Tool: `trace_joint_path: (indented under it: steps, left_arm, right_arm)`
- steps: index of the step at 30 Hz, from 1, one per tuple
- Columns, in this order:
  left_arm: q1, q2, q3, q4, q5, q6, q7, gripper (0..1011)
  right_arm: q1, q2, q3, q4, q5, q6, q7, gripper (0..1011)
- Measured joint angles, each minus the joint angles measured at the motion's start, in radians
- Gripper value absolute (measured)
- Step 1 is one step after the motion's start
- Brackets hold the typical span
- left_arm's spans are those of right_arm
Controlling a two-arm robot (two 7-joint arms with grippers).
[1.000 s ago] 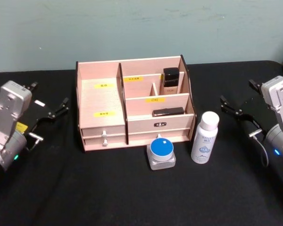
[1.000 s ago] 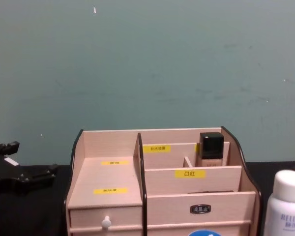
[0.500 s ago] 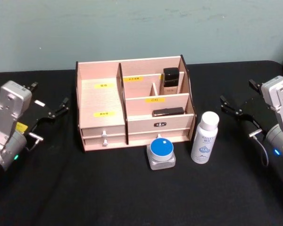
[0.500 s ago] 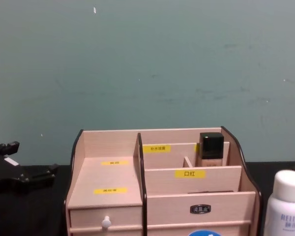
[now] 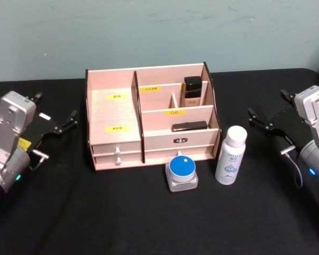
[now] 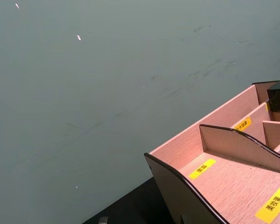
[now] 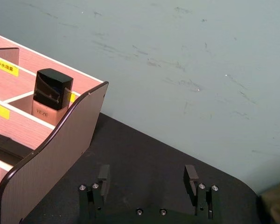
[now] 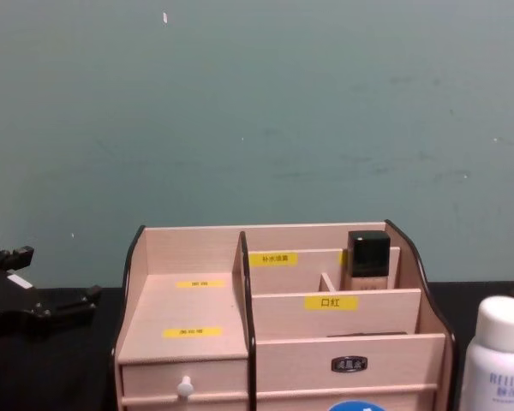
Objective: Pick up the facial cleanser and watermelon frost from the table and place them into the tiered storage box.
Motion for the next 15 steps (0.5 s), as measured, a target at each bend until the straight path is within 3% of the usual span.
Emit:
trace_joint_path:
  steps: [7, 15]
  left_arm:
    - [0.000, 0.000, 0.000, 0.000, 0.000, 0.000, 0.000, 1010]
    - [0.000, 0.000, 0.000, 0.000, 0.000, 0.000, 0.000, 1010]
  right_arm:
    - [-0.001, 0.000, 0.003, -0.001, 0.000, 0.000, 0.002, 1007]
    - [-0.034, 0.026, 0.060, -0.073, 0.051, 0.030, 0.055, 1007]
